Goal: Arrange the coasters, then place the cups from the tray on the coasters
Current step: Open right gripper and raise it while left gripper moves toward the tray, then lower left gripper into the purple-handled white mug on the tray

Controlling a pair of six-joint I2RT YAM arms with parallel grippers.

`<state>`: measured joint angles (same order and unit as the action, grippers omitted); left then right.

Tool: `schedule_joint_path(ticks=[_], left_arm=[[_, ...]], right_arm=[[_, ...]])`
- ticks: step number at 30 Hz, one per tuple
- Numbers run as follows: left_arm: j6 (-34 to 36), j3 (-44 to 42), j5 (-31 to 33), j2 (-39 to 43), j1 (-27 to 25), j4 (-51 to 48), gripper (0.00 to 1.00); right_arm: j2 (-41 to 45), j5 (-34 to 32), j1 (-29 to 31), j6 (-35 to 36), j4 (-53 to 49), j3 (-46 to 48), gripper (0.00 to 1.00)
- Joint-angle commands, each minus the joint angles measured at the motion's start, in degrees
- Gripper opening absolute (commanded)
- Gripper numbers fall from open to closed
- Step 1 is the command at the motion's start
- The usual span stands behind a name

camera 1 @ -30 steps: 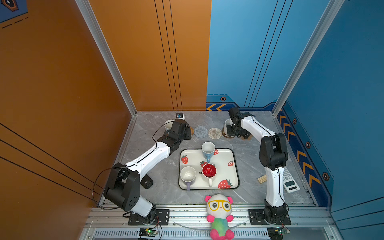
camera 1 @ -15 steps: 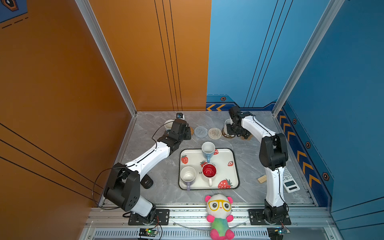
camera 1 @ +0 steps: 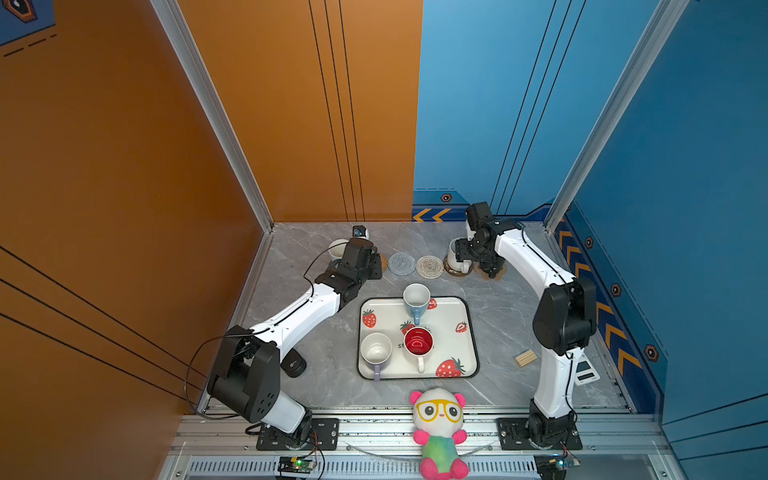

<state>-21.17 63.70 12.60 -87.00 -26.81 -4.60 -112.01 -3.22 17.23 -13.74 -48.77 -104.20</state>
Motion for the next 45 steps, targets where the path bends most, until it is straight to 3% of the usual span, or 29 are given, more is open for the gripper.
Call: schedule_joint_path(ticks=[1, 8, 15, 20, 34, 39, 45], left_arm=[[0.4, 2.0, 0.0, 1.8, -0.4, -1.6, 0.48], [-1.5, 3.6, -1.9, 3.3, -0.8, -3.0, 0.49], [2.5, 17.6, -1.1, -0.1, -2.6, -22.7, 0.50], [5.2, 23.0, 3.3, -2.5, -5.1, -38.9, 0.52], [1.4, 15.9, -1.6, 11.9, -14.3, -56.7, 0.57], [-4.6, 15.4, 0.5, 12.9, -21.4, -67.9, 0.56], [-13.2, 5.2, -3.4, 15.7, -26.2, -69.3, 0.57]], right_arm=[[6.5, -1.3, 2.0, -0.5, 1.1, 2.4, 0.73], [20.4, -1.3, 6.4, -6.8, 11.6, 12.6, 0.75], [34.3, 5.4, 9.1, -21.0, 43.3, 35.8, 0.72], [32.6, 6.9, 9.7, -21.0, 41.8, 36.6, 0.70], [25.8, 14.8, 9.0, -23.0, 48.8, 38.6, 0.69], [23.4, 16.3, 9.0, -24.1, 50.1, 38.1, 0.68], [20.9, 16.5, 9.6, -24.1, 50.1, 36.6, 0.67]])
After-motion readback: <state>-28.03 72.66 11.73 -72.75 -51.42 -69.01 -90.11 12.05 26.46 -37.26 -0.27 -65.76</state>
